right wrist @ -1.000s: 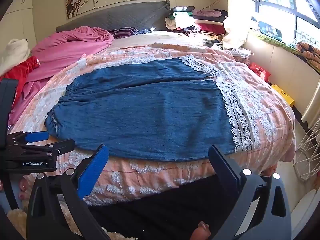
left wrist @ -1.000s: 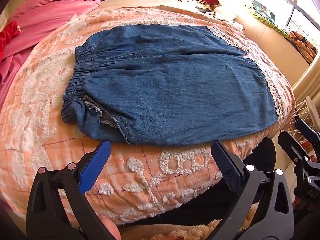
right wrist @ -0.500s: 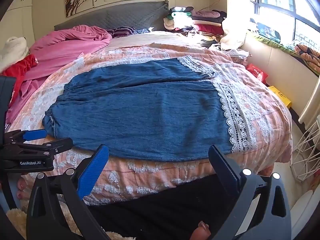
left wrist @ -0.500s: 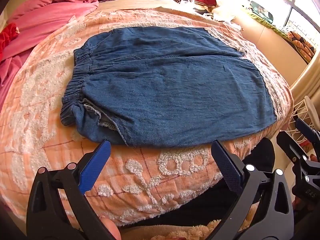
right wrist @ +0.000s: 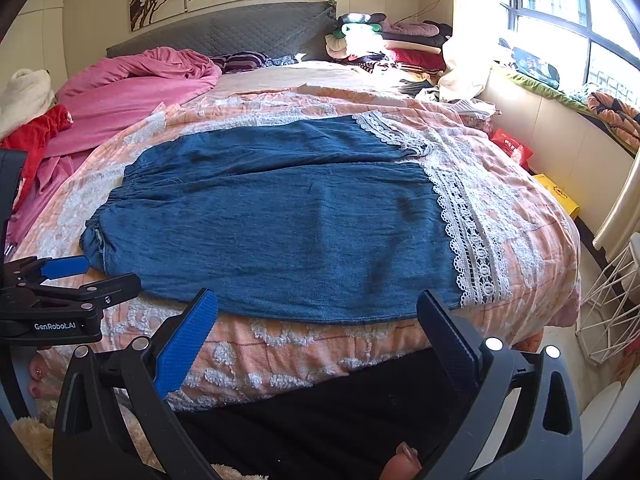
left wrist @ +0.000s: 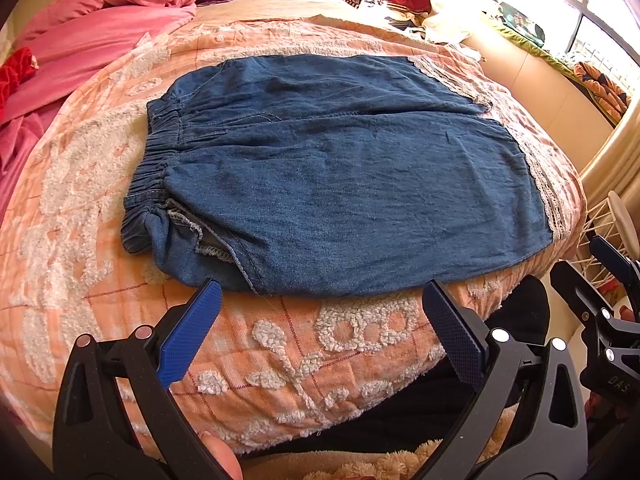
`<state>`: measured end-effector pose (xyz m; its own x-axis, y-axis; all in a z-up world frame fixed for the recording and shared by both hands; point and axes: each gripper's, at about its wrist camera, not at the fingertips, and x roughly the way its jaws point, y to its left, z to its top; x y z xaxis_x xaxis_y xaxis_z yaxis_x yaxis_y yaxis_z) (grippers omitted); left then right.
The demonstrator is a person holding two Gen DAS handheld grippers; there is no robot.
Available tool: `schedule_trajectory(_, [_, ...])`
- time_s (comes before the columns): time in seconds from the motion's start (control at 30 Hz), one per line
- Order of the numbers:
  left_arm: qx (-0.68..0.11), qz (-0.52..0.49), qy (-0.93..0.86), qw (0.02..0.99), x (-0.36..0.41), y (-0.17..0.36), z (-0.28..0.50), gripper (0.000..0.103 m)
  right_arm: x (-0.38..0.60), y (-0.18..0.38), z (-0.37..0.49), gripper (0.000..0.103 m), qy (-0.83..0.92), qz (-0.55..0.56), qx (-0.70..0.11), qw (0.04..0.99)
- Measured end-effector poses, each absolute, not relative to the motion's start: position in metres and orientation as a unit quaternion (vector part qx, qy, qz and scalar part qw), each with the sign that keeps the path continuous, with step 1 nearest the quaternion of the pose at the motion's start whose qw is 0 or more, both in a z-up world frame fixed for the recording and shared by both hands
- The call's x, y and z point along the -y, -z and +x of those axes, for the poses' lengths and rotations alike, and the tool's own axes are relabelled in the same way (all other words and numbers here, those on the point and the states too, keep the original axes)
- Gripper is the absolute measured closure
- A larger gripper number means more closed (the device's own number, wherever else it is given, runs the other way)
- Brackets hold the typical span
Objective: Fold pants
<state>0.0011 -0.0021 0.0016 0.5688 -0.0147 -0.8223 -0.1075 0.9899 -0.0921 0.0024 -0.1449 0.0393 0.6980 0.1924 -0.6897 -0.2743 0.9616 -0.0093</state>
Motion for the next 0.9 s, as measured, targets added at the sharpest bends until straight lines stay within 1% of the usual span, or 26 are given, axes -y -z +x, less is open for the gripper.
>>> schedule_trajectory(0.9, [-0.462,-0.062,-0.025,0.884,-0.0011,-0.0026,0.0053,0.008,0.1417,-0.0374,0.0078,0.004,-0.129,-0.057,-0.371,0.918])
